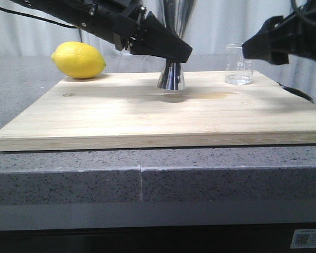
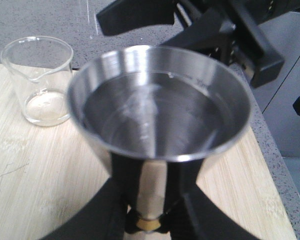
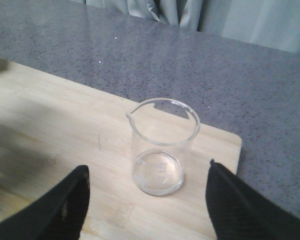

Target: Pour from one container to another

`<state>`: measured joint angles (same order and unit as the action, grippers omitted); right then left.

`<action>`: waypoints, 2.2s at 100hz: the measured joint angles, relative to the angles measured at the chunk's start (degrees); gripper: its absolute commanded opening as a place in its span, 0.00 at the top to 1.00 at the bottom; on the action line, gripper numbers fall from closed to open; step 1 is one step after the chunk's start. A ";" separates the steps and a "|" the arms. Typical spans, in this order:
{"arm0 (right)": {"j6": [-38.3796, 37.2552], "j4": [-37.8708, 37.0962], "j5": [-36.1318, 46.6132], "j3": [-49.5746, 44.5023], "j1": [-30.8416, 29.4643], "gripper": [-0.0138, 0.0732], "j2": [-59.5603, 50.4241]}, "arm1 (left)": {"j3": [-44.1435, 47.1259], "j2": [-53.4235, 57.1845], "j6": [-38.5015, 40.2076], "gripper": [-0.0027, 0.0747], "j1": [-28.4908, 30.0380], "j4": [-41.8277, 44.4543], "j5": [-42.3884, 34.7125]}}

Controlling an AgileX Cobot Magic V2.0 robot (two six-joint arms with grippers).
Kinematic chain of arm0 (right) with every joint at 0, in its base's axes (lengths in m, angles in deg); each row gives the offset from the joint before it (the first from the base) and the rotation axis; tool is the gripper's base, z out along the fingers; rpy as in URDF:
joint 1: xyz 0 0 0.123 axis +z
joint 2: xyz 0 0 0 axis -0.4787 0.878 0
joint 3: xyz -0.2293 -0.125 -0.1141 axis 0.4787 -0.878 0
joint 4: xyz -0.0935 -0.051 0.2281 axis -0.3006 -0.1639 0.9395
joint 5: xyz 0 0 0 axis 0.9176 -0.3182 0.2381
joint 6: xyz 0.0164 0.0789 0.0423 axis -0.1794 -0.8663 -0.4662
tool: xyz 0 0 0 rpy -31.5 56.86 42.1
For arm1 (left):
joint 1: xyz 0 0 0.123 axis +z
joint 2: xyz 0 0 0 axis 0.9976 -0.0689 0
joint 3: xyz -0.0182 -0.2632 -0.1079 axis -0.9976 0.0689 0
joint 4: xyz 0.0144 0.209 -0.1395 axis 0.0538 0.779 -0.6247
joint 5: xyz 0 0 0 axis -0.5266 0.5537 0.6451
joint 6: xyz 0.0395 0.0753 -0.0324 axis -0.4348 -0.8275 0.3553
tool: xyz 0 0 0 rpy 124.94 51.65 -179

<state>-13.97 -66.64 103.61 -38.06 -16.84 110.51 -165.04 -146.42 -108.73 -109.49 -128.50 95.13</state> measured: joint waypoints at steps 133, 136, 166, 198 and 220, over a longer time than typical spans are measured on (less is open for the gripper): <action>-0.04 0.00 -6.92 -0.08 0.00 0.32 -10.40 | 0.00 0.00 -0.35 0.90 5.05 -3.43 0.00; -0.04 0.00 -7.05 -0.08 0.00 0.32 -10.40 | 0.00 0.00 -0.35 0.90 5.05 -3.43 0.00; -0.04 0.00 -7.82 -0.08 0.00 0.32 -10.40 | 0.00 0.00 -0.47 0.90 5.05 -3.43 0.00; -0.14 0.00 -8.12 -0.08 0.00 0.32 -10.40 | 0.00 0.00 -0.47 0.90 5.05 -2.55 0.00; -0.14 0.00 -8.21 -0.08 0.00 0.32 -10.40 | 0.00 0.00 -0.24 0.90 5.05 -1.74 0.00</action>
<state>-14.11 -66.64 95.39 -38.15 -16.84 100.11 -165.04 -146.42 -108.97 -104.44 -130.24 95.13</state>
